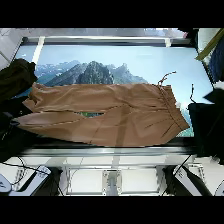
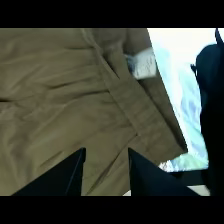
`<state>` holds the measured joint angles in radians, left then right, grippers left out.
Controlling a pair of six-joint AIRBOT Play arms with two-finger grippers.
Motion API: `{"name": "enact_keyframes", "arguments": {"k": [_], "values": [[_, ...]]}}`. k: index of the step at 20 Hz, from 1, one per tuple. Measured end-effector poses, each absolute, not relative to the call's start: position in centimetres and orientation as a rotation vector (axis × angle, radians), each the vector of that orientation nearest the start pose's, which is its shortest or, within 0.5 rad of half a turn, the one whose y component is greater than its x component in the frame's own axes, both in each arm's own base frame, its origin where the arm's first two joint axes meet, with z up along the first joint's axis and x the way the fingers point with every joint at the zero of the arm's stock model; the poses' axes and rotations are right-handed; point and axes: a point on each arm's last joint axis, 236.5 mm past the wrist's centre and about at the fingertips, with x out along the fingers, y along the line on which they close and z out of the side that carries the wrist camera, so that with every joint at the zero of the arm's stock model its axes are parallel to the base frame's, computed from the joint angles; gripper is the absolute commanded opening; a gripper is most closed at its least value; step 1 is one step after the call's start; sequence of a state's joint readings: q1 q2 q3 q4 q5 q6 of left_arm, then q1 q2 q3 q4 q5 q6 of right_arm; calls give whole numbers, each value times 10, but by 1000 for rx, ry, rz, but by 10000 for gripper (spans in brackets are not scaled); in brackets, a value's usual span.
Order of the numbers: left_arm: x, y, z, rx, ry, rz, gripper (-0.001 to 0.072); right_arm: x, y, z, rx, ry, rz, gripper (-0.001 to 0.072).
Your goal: Fold the clothes and pants, and hang the long-sleeved shirts on hangers.
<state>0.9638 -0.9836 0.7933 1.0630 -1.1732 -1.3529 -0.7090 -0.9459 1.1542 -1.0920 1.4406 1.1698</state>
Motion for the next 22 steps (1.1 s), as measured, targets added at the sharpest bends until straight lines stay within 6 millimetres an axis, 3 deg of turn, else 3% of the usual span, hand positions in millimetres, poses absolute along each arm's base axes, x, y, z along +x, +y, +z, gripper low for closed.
{"name": "enact_keyframes", "arguments": {"k": [1,3,6,9,15,22], "values": [[245,173,10,-835,1009,428,8,284,-112,108,435,1009,-61,325],[240,171,17,-807,1010,433,8,268,-111,71,574,1001,-98,454],[235,167,25,-791,1010,430,8,244,-106,17,729,1042,-147,454],[231,161,27,-791,1026,421,8,226,-98,-21,815,1102,-171,454],[228,155,27,-794,1045,410,8,222,-99,-60,899,1134,-194,453],[227,154,27,-794,1050,406,8,246,-99,-91,980,1114,-174,450]]}}
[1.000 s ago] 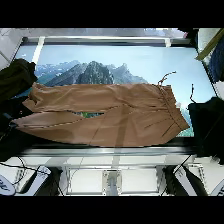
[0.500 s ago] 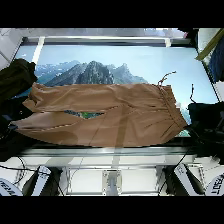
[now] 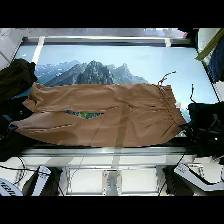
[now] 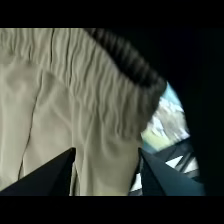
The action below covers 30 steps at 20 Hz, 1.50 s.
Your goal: Fold the clothes and pants, and hang the long-sleeved shirts on hangers.
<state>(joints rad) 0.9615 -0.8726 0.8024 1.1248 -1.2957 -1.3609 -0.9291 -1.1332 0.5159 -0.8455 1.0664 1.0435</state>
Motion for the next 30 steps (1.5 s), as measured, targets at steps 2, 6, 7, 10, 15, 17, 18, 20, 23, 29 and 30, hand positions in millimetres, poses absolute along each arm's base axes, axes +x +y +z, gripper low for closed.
{"name": "enact_keyframes", "arguments": {"k": [2,6,7,10,15,17,18,20,23,29,30], "values": [[227,154,27,-794,1050,406,8,251,-102,-96,972,1106,-186,448],[227,154,27,-794,1050,406,8,255,-106,-102,956,1099,-201,445],[227,154,27,-794,1050,406,8,255,-105,-103,952,1103,-199,445],[227,154,27,-794,1051,406,8,254,-104,-104,947,1113,-194,443],[227,154,27,-794,1050,406,8,259,-106,-107,965,1095,-198,225],[227,155,27,-791,1051,408,8,261,-106,-110,966,1088,-197,31],[226,156,27,-787,1053,413,7,265,-106,-108,972,1076,-189,31],[222,162,26,-758,1065,436,7,267,-104,-105,970,1067,-176,30],[207,179,33,-668,1107,498,7,267,-99,-85,918,1071,-116,30],[217,213,88,-435,1089,556,7,280,-87,28,738,982,20,28],[229,210,95,-390,1092,529,7,287,-83,48,707,949,40,28]]}}
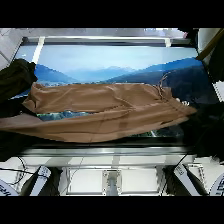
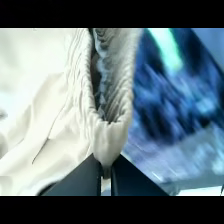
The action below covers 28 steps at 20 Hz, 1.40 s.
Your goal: Fold the clothes and pants, and hang the long-sleeved shirts on hangers.
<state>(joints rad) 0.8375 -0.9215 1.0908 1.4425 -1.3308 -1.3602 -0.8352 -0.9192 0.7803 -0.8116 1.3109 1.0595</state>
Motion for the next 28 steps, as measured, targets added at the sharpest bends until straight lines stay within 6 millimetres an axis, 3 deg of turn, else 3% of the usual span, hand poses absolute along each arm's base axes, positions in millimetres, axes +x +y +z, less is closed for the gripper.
{"name": "enact_keyframes", "arguments": {"k": [3,7,11,15,17,23,28], "values": [[274,200,101,-214,1155,440,7,315,-66,93,629,867,92,27],[330,211,84,67,1310,443,7,366,-61,116,611,788,99,27],[395,217,67,233,1356,466,6,414,-60,96,652,792,87,28],[456,221,59,281,1294,485,7,446,-62,65,698,801,46,28],[477,219,47,290,1279,474,7,461,-61,50,703,796,25,28],[505,213,-9,315,1320,437,7,503,-78,11,796,716,-138,27],[529,213,-20,274,1232,459,7,520,-102,-14,919,648,-280,28]]}}
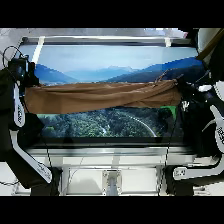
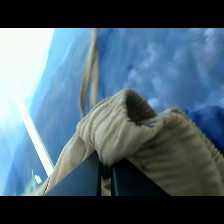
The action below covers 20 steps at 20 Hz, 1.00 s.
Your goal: Fold the clothes and pants, and hang the long-sleeved shirts on hangers.
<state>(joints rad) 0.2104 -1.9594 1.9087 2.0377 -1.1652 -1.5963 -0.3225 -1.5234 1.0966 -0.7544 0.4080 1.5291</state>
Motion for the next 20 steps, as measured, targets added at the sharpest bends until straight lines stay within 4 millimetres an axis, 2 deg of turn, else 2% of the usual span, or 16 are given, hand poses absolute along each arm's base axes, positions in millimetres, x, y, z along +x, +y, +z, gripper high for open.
{"name": "enact_keyframes", "arguments": {"k": [5,6,7,8,9,11,13,15,17,19,20], "values": [[558,206,-18,229,1106,461,8,527,-118,-20,972,586,-353,29],[565,203,-18,214,1078,458,46,528,-119,-20,974,578,-358,30],[572,199,-18,195,1051,451,365,529,-120,-20,975,572,-363,102],[578,195,-17,173,1023,448,720,530,-120,-20,971,569,-363,287],[583,191,-15,146,998,445,713,530,-118,-19,964,569,-359,386],[592,188,-5,99,946,451,714,531,-112,-17,942,590,-331,386],[599,188,22,44,878,474,713,531,-106,-11,912,637,-281,385],[601,189,62,8,796,493,709,528,-106,4,861,686,-227,385],[597,185,115,-18,701,497,707,518,-114,24,793,744,-181,384],[590,174,164,-32,617,484,707,500,-130,46,694,809,-166,381],[587,162,188,-41,576,464,706,488,-143,55,634,842,-180,382]]}}
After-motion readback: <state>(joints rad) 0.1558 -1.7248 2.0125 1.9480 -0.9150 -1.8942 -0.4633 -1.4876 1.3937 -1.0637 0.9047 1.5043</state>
